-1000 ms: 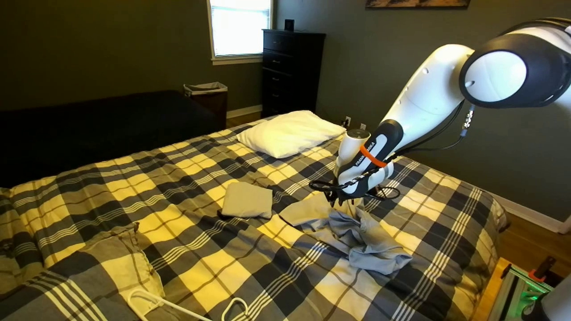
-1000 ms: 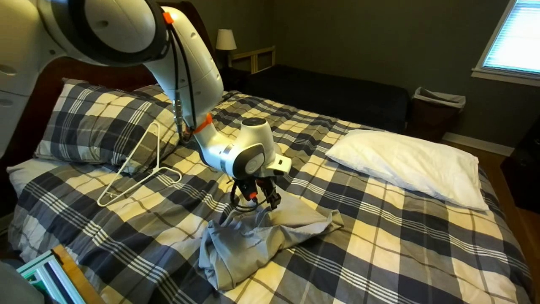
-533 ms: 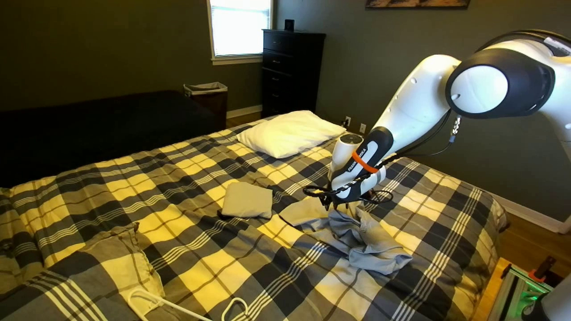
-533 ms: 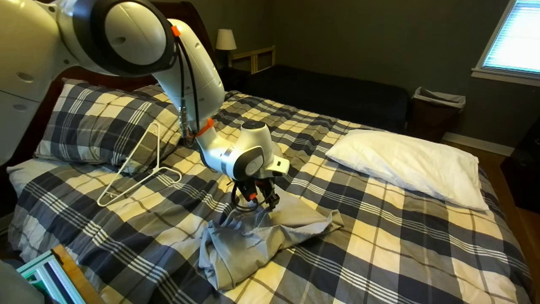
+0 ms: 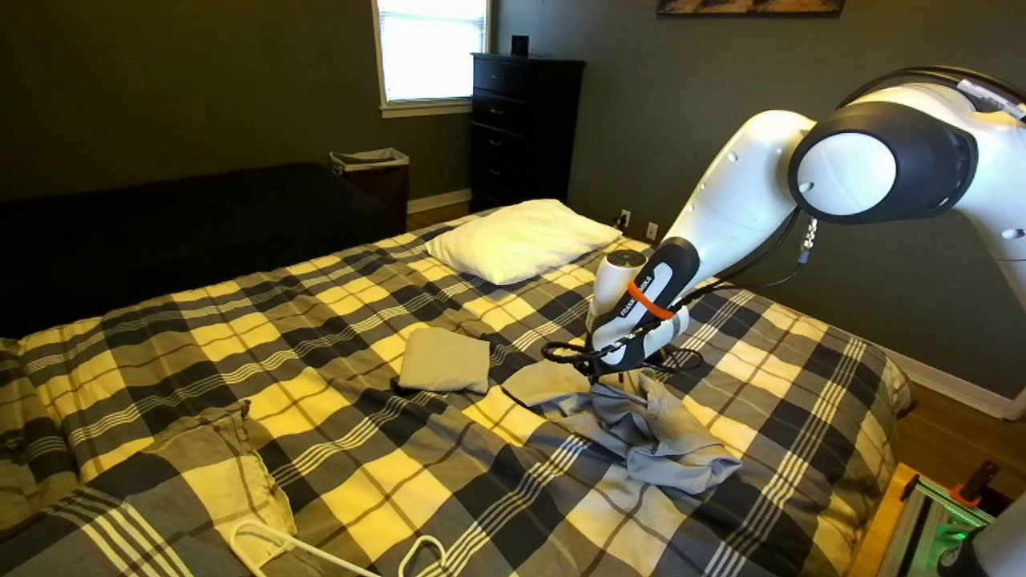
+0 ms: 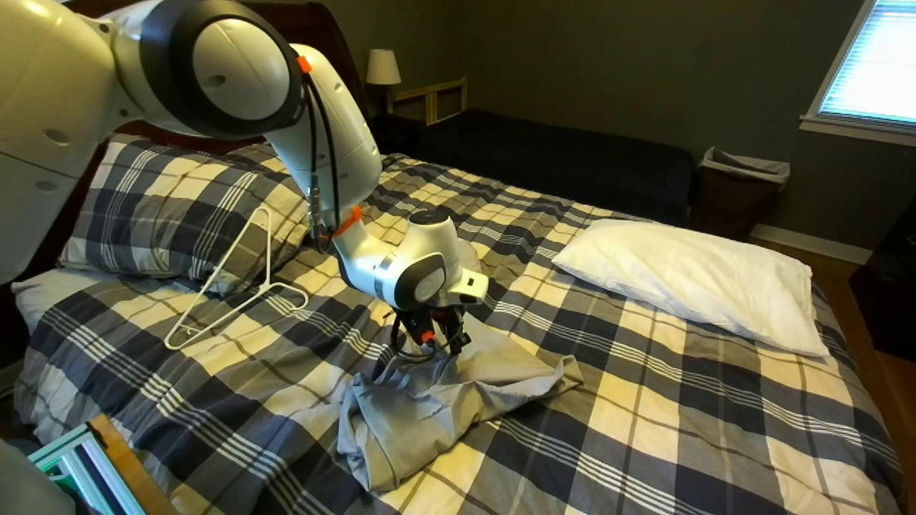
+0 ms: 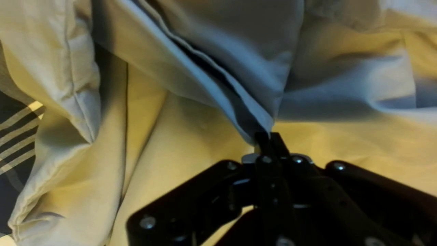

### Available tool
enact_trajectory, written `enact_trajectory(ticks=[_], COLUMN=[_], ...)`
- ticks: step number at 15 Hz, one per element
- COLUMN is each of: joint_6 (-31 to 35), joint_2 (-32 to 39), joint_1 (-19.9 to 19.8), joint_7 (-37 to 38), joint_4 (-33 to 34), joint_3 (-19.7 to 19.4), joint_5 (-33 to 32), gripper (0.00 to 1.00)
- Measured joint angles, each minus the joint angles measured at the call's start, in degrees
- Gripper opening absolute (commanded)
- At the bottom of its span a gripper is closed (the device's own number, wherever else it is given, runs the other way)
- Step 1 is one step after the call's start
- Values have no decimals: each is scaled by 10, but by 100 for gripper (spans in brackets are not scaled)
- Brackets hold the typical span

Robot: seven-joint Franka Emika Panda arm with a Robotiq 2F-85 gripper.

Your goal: Unfold the pillowcase

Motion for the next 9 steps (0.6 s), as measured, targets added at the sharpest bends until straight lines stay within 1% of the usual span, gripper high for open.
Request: enact_trajectory(ticks=[3,5,7,9], joint_6=[0,0,0,0], joint_2=[-2,-21,-66,-120], joint_1=[3,9,8,0], joint_7=[0,-10,-54,-102], joint_4=[-3,-27,-82,-149], joint_3=[-1,2,21,55], joint_5=[1,1,0,0], gripper=[1,1,1,1])
